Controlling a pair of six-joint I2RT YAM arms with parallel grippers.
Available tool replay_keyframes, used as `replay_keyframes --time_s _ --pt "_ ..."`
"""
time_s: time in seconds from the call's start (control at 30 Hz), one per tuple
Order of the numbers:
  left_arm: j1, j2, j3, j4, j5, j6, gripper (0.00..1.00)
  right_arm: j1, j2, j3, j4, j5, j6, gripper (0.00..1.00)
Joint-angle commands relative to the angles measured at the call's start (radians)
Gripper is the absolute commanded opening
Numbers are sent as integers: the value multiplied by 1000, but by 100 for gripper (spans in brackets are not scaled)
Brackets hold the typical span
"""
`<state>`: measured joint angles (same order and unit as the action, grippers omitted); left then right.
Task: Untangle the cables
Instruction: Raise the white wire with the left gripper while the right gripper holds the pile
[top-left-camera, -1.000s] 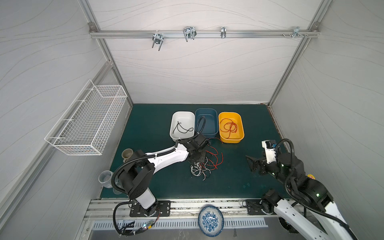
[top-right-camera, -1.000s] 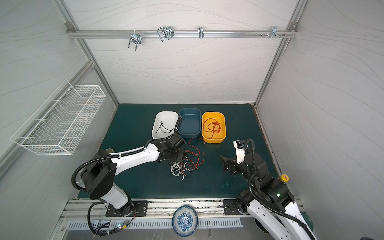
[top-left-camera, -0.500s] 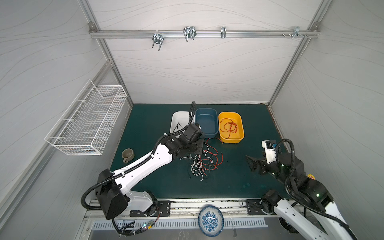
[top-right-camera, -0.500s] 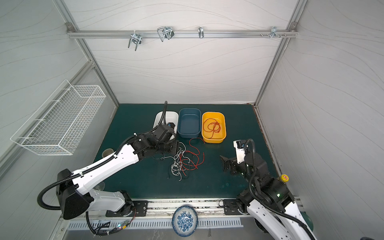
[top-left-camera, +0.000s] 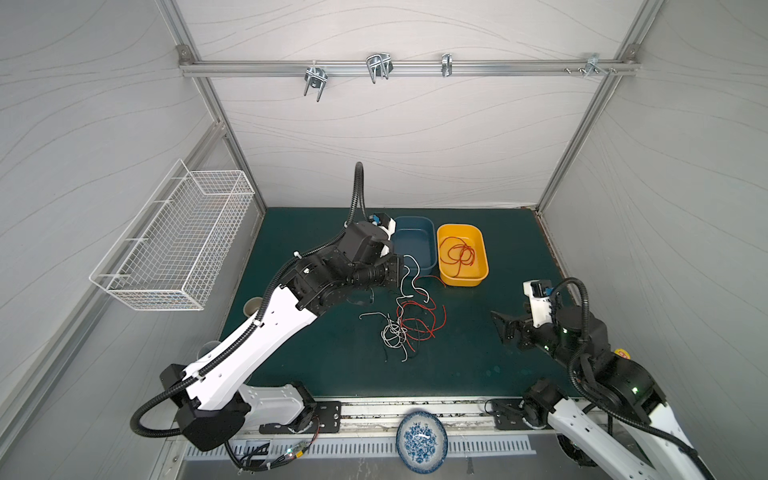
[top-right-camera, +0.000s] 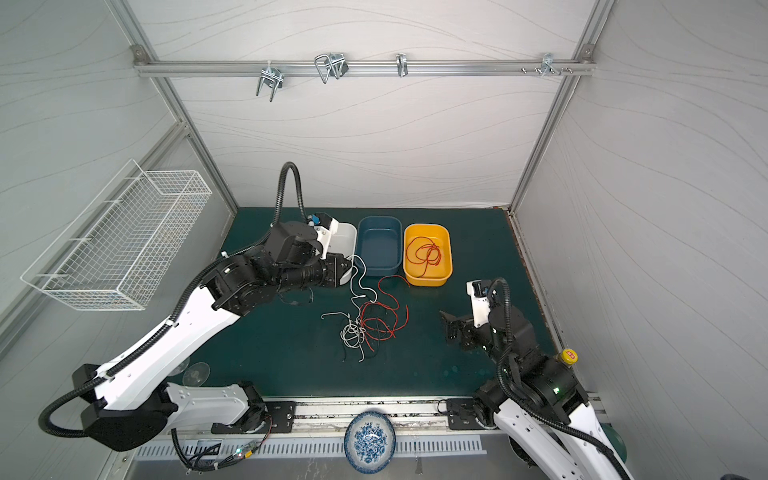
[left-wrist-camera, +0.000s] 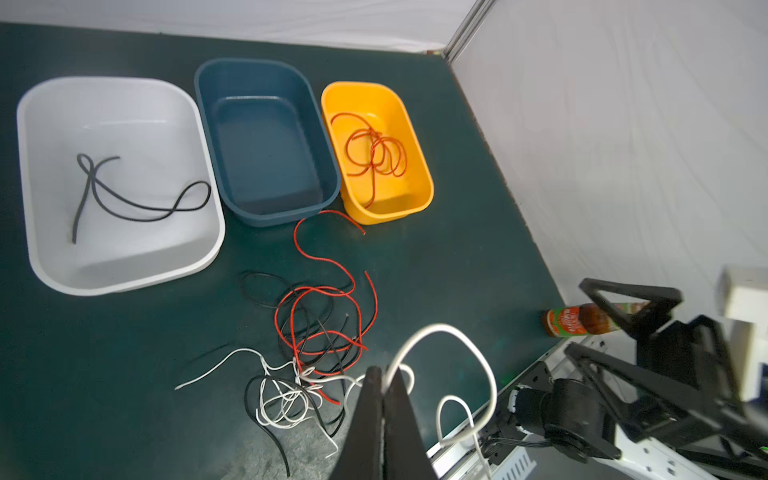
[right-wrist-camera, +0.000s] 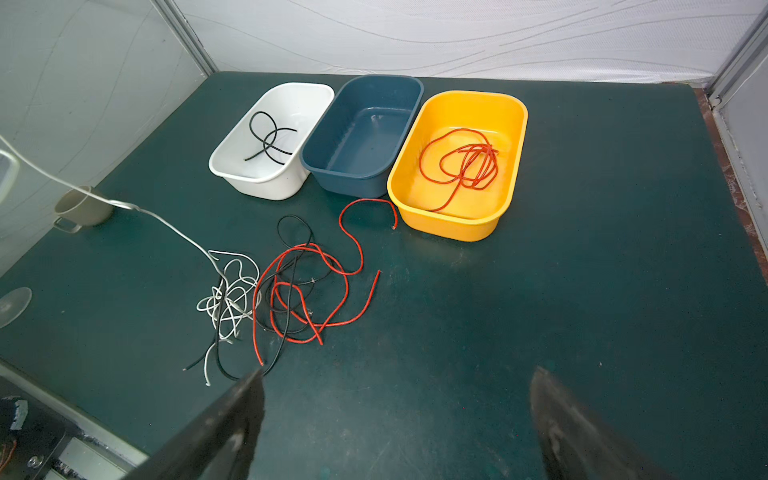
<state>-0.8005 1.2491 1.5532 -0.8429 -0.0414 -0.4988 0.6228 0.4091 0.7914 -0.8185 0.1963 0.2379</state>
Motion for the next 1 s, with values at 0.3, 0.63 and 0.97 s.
replay_keyframes --time_s 0.3,0.63,0.97 --pt "-5 32 338 -59 88 17 0 12 -6 -13 26 -37 -16 99" --pt "-9 63 386 -40 124 -3 0 33 93 22 110 -260 67 99" --pt "-11 77 409 0 166 -38 0 246 299 -168 620 -271 189 98"
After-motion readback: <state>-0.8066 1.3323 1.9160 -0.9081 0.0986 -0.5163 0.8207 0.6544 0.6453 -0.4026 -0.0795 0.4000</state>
